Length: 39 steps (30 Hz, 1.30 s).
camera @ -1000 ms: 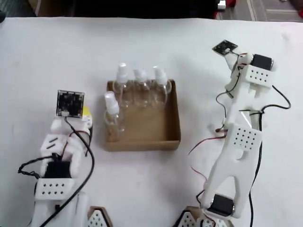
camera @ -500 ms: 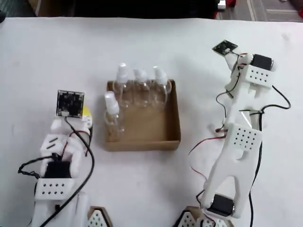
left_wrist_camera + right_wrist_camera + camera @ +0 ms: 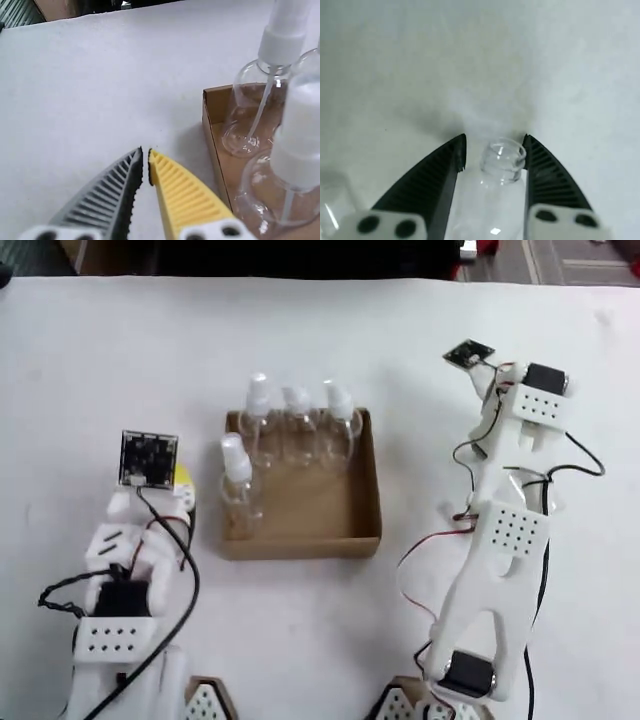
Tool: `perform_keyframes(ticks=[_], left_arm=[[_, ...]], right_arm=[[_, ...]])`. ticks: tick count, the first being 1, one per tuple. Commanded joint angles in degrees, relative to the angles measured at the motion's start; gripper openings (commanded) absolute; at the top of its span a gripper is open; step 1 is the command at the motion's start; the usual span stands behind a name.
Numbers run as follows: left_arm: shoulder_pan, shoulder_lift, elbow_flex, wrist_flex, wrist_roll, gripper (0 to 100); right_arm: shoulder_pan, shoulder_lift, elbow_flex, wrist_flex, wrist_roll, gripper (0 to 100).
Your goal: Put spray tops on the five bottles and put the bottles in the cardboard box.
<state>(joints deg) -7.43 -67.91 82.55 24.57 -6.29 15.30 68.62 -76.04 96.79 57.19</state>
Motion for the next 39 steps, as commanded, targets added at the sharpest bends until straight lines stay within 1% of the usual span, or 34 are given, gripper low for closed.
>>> perform_keyframes(ticks=[1, 15, 21, 28, 30, 33, 34, 36, 39], left_arm=[[0.6, -1.2, -0.7, -1.2, -0.4, 2], [0.7, -1.3, -0.7, -1.2, -0.4, 2], [0.7, -1.3, -0.7, -1.2, -0.4, 2], [0.7, -1.3, -0.7, -1.2, -0.4, 2], [0.7, -1.3, -0.7, -1.2, -0.4, 2], [0.7, -1.3, -0.7, -1.2, -0.4, 2], [0.7, -1.3, -0.7, -1.2, -0.4, 2], [0.7, -1.3, -0.7, -1.2, -0.4, 2], [0.7, -1.3, -0.7, -1.2, -0.4, 2]], right_arm=[[0.0, -4.4, -2.3, 0.5, -0.4, 15.8], [-0.2, -4.9, -2.4, 0.5, -0.5, 15.8], [0.1, -4.7, -7.3, 1.3, -0.8, 15.9], [-0.1, -3.5, -7.6, 1.5, -0.8, 15.8], [-0.1, -3.4, -7.7, 1.5, -0.8, 13.0], [-0.1, -3.4, -7.7, 1.5, -0.5, 1.9], [-0.1, -3.5, -7.7, 1.5, -0.5, 1.1], [-0.1, -3.7, -7.7, 1.5, -0.5, 4.2], [-0.2, -4.5, -7.8, 1.6, -0.6, 4.4]])
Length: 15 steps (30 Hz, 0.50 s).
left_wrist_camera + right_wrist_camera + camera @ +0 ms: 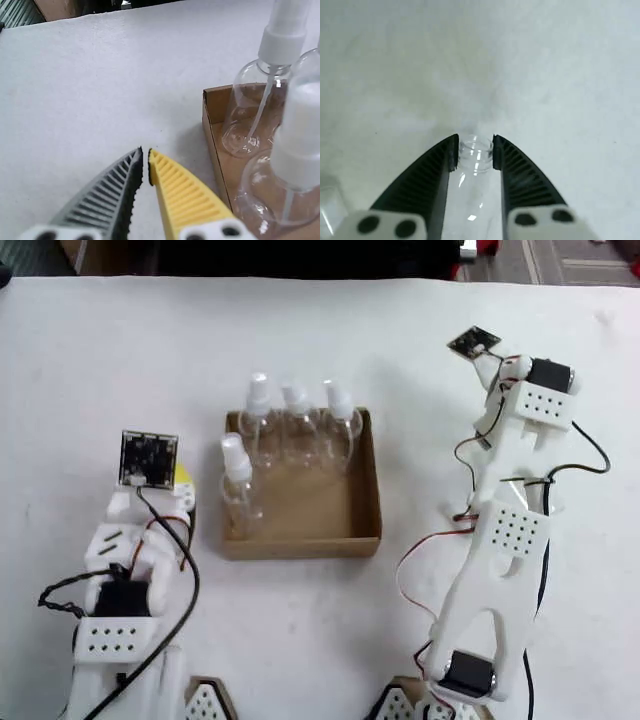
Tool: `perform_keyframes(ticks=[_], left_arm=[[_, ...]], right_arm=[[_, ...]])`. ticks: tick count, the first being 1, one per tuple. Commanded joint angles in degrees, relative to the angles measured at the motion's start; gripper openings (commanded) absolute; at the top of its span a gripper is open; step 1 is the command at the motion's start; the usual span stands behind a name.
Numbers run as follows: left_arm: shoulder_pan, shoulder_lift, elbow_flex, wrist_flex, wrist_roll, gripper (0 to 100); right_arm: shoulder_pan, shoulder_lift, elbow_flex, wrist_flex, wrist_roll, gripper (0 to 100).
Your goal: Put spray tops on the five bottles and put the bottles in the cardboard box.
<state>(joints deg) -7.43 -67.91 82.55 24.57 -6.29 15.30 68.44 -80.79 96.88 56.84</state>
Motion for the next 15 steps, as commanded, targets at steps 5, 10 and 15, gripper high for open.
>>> perform_keyframes(ticks=[5, 10, 15], left_arm=[[0.7, -1.3, -0.7, -1.2, -0.4, 2], [0.7, -1.3, -0.8, -1.2, -0.4, 2], [0.7, -1.3, -0.8, -1.2, -0.4, 2]], right_arm=[[0.1, -10.3, -3.0, 1.7, -0.7, 4.3], [0.0, -20.6, -2.5, 1.7, -9.3, 1.8], [-0.1, -31.3, -2.5, 1.9, -14.6, 1.8]])
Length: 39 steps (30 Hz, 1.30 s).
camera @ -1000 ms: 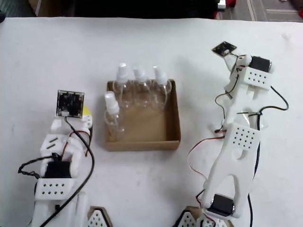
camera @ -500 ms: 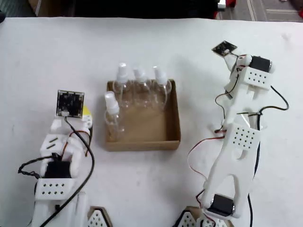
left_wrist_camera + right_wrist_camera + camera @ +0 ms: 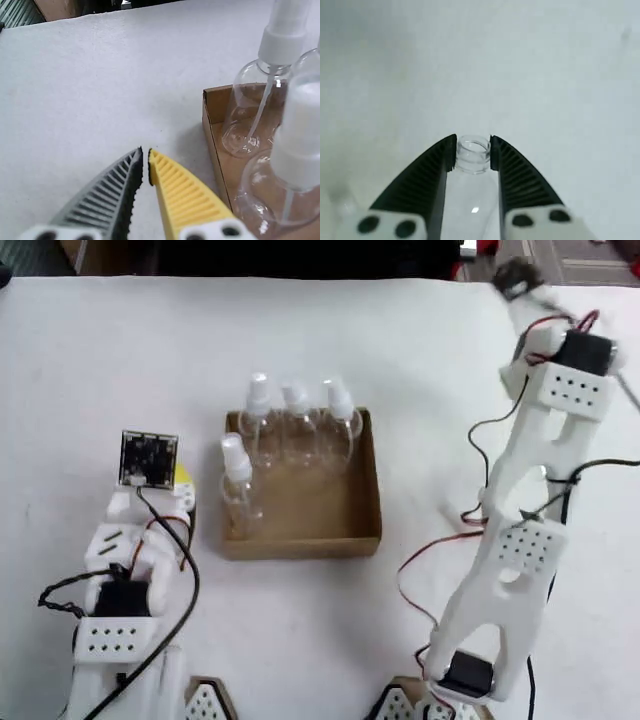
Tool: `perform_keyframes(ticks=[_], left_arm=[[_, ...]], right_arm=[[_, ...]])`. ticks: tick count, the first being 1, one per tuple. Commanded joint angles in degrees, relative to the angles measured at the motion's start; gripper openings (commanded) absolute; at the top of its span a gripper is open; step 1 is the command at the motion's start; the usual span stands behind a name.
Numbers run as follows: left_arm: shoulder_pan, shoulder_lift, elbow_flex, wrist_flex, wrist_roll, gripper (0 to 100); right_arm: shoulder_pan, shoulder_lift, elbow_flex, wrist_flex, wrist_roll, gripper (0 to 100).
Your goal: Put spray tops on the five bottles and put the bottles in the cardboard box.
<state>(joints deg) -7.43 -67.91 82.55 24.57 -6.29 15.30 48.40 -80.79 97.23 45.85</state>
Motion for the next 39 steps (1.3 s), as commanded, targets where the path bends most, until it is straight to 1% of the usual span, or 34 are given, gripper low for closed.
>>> perform_keyframes(ticks=[1, 10, 17, 21, 27, 33, 39], left_arm=[[0.7, -1.3, -0.8, -1.2, -0.4, 2], [0.7, -1.3, -0.8, -1.2, -0.4, 2], [0.5, -1.3, -0.8, -1.2, -0.4, 2], [0.5, -1.3, -0.8, -1.2, -0.4, 2], [0.4, -1.3, -0.8, -1.2, -0.4, 2], [0.3, -1.3, -0.7, -1.2, -0.4, 2], [0.3, -1.3, -0.7, -1.1, -0.4, 2]], right_arm=[[0.0, -13.1, -2.5, 1.6, -4.6, 1.8], [0.1, -27.0, -2.4, 1.7, -12.3, 1.7], [0.0, -37.8, -0.1, 1.8, -13.5, 1.7], [-0.5, -46.5, 9.8, 1.7, -13.5, 1.7], [-5.6, -60.4, 26.6, 1.3, -13.0, 1.7], [-11.0, -72.6, 35.9, 0.0, -13.0, 1.7], [-11.8, -82.0, 46.2, -5.2, -13.0, 1.7]])
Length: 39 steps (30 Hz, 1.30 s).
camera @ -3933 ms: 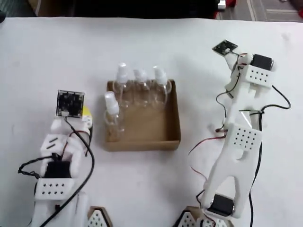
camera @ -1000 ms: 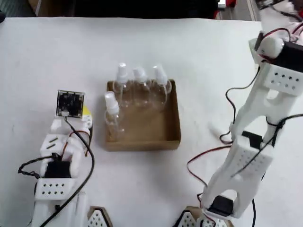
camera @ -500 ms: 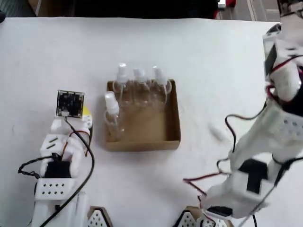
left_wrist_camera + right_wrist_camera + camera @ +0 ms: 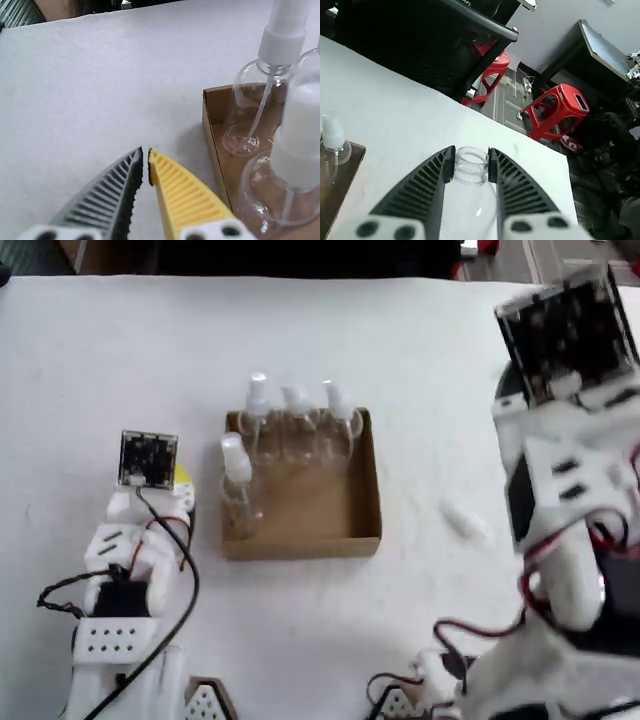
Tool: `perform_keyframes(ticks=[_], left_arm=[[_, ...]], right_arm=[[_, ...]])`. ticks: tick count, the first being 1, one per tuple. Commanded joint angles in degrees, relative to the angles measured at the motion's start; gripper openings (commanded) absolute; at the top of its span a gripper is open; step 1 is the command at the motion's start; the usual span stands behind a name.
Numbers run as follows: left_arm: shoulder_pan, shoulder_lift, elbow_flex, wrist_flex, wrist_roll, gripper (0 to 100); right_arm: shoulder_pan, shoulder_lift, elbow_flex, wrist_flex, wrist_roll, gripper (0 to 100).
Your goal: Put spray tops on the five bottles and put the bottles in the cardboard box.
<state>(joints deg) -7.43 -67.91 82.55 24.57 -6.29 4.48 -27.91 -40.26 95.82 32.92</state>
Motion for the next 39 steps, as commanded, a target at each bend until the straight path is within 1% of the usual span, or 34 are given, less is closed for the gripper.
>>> perform_keyframes(ticks=[1, 6, 12, 16, 19, 25, 28, 34, 39], left_arm=[[0.3, -1.3, -0.7, -1.1, -0.4, 2], [0.3, -1.3, -0.8, -1.1, -0.4, 2], [0.3, -1.3, -0.8, -1.1, -0.4, 2], [0.3, -1.3, -0.8, -1.1, -0.4, 2], [0.3, -1.3, -0.9, -1.1, -0.4, 2], [0.3, -1.3, -0.9, -1.1, -0.4, 2], [0.3, -1.3, -0.9, -1.1, -0.4, 2], [0.3, -1.3, -0.9, -1.1, -0.4, 2], [0.3, -1.3, -0.9, -1.1, -0.4, 2]], right_arm=[[-1.0, -7.3, 8.1, -5.1, -0.3, 1.7], [-2.0, -18.7, 22.9, -14.5, -0.5, 1.7], [-6.1, -37.2, 47.8, -32.7, -1.0, 1.7], [-6.1, -44.7, 60.5, -42.2, -8.4, 1.7], [-6.1, -47.0, 63.8, -45.1, -13.2, 1.7], [-6.8, -47.5, 64.4, -47.2, -21.3, 1.7], [-10.9, -47.7, 65.8, -48.8, -25.1, 1.7], [-21.8, -47.7, 73.3, -54.3, -25.3, 1.7], [-25.3, -48.0, 81.8, -61.8, -25.7, 1.7]])
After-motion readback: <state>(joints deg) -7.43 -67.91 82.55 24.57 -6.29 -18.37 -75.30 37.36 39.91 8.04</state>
